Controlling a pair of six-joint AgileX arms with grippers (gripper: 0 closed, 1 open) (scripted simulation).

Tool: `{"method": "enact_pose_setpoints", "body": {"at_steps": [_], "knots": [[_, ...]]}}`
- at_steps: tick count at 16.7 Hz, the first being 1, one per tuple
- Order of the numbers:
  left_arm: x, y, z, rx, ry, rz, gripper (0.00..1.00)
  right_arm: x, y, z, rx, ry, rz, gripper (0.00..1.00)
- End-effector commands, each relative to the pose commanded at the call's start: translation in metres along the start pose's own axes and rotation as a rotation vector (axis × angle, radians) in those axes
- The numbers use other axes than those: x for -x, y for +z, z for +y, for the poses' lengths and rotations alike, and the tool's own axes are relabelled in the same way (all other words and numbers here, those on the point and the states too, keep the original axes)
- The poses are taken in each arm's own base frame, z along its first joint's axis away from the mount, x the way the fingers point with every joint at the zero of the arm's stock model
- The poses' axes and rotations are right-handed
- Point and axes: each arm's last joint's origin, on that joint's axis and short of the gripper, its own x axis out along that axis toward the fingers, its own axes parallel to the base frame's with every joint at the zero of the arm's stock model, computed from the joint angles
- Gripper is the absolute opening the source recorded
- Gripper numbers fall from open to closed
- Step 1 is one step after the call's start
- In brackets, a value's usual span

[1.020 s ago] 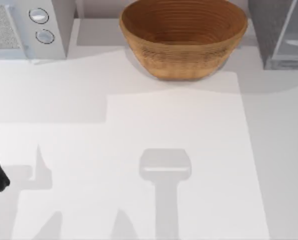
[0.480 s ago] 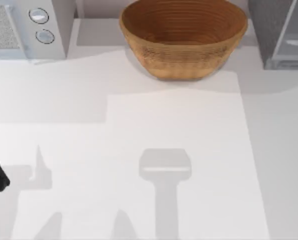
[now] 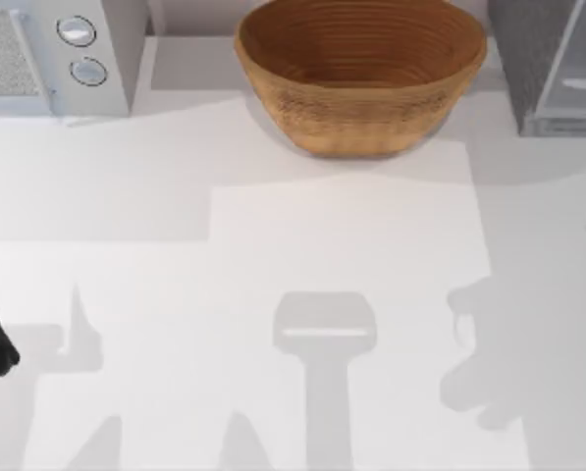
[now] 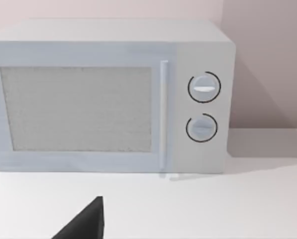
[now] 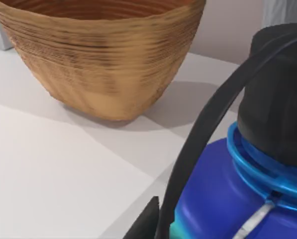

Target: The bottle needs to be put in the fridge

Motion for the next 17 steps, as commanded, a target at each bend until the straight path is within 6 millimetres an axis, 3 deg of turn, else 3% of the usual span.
{"method": "enact_pose_setpoints", "body": {"at_steps": [4,7,12,17], "knots": [[0.0,0.0,0.0,0.0,0.0,0.0,1.0,0.012,0.036,0.059,-0.005,-0.162,-0.01,0.01],[0.0,0.0,0.0,0.0,0.0,0.0,1.0,0.027,0.041,0.103,-0.005,-0.293,-0.059,0.01],[0.0,0.0,0.0,0.0,0.0,0.0,1.0,0.049,0.016,0.15,-0.007,-0.491,-0.169,0.01],[0.0,0.0,0.0,0.0,0.0,0.0,1.0,0.053,-0.015,0.162,-0.014,-0.617,-0.218,0.01]]}}
